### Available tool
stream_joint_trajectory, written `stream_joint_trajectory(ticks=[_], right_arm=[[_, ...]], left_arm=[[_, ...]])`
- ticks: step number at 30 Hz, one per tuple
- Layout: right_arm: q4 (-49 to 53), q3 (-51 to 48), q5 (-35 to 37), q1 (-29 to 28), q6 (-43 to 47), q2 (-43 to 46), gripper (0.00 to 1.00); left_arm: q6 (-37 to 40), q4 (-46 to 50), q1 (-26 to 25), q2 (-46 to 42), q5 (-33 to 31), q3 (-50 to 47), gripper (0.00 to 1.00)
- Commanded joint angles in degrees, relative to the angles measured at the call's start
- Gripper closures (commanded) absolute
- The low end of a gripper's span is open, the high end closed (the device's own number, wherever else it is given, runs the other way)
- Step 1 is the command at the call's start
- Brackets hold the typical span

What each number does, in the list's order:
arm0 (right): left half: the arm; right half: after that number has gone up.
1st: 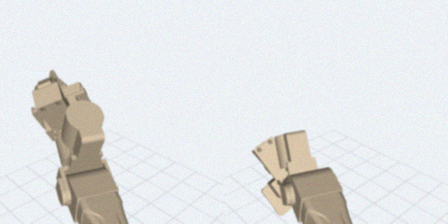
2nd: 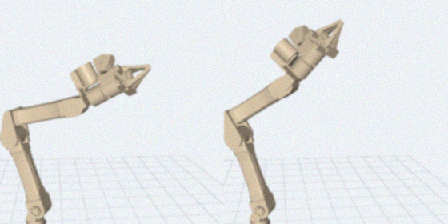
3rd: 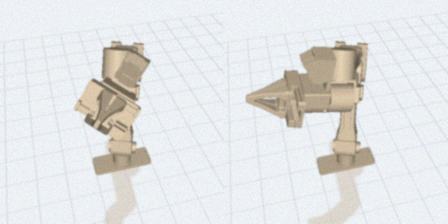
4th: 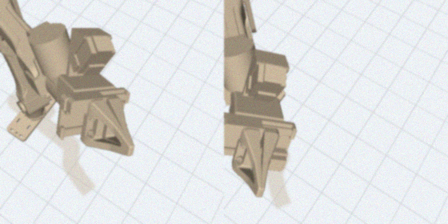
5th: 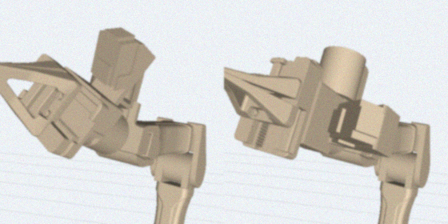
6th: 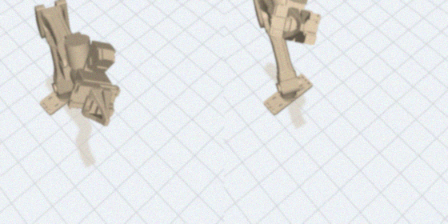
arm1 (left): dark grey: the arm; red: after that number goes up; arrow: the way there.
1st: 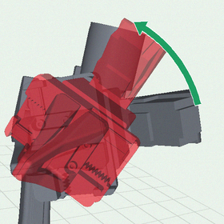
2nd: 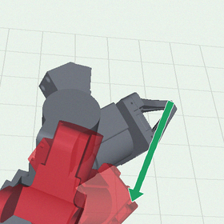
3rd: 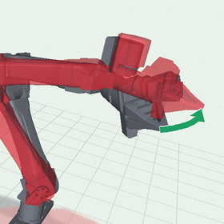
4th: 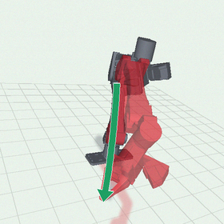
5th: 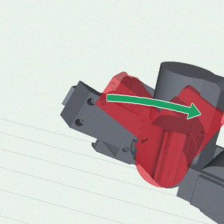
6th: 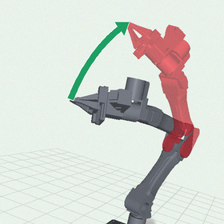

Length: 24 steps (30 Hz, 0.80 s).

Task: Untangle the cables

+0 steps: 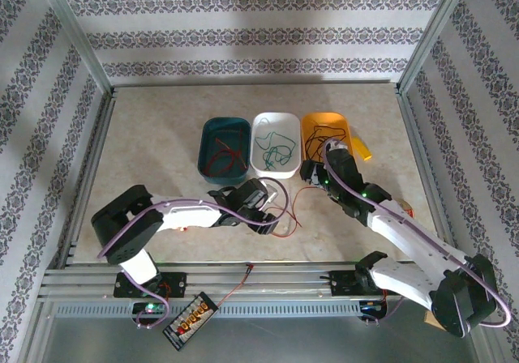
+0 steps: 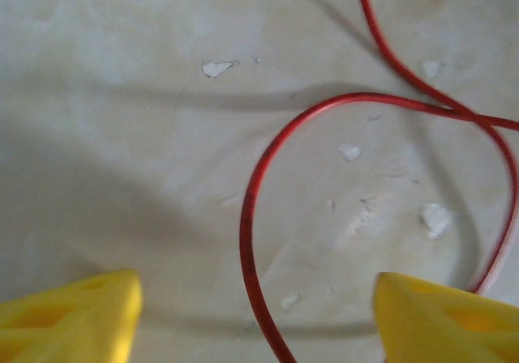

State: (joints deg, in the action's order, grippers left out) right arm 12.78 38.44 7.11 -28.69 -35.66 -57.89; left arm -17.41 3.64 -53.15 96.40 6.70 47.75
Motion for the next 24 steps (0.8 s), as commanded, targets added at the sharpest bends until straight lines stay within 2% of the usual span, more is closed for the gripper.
stream_joint_trajectory(ticks=[1, 4, 5, 9, 12, 16, 19, 24], right_arm=[[1.7, -0.2, 1.4, 1.3, 0.9, 1.4, 0.45], [2.1, -0.4, 1.2, 2.3, 1.0, 2.1, 0.45], [2.4, -0.4, 1.4, 2.5, 1.0, 2.4, 0.45], [3.4, -1.0, 4.4, 2.7, 0.3, 4.5, 0.45], [3.7, -2.1, 6.6, 3.2, -0.1, 6.0, 0.45], [3.5, -2.4, 5.6, 3.8, 0.1, 5.8, 0.46], [3.2, -2.1, 4.7, 3.8, 0.1, 5.1, 0.46], [2.3, -2.0, 3.3, 3.7, -0.3, 4.9, 0.46]], left_arm=[[0.9, -1.2, -1.3, 1.4, -2.7, 1.8, 0.42], [1.5, -1.7, -1.7, 1.1, -2.6, 2.9, 0.9], [1.5, -1.8, -1.7, -0.2, -2.8, 3.1, 1.0], [1.6, -5.1, -1.5, -11.3, -1.4, 1.9, 1.0], [-0.6, -8.5, 0.9, -22.0, 1.2, 2.0, 1.0], [-10.2, -17.2, 11.4, -33.6, 7.6, 1.5, 1.0], [-17.0, -20.9, 20.3, -38.3, 8.6, 2.9, 1.0], [-15.7, -8.3, 27.5, -37.7, 0.1, 15.4, 1.0]])
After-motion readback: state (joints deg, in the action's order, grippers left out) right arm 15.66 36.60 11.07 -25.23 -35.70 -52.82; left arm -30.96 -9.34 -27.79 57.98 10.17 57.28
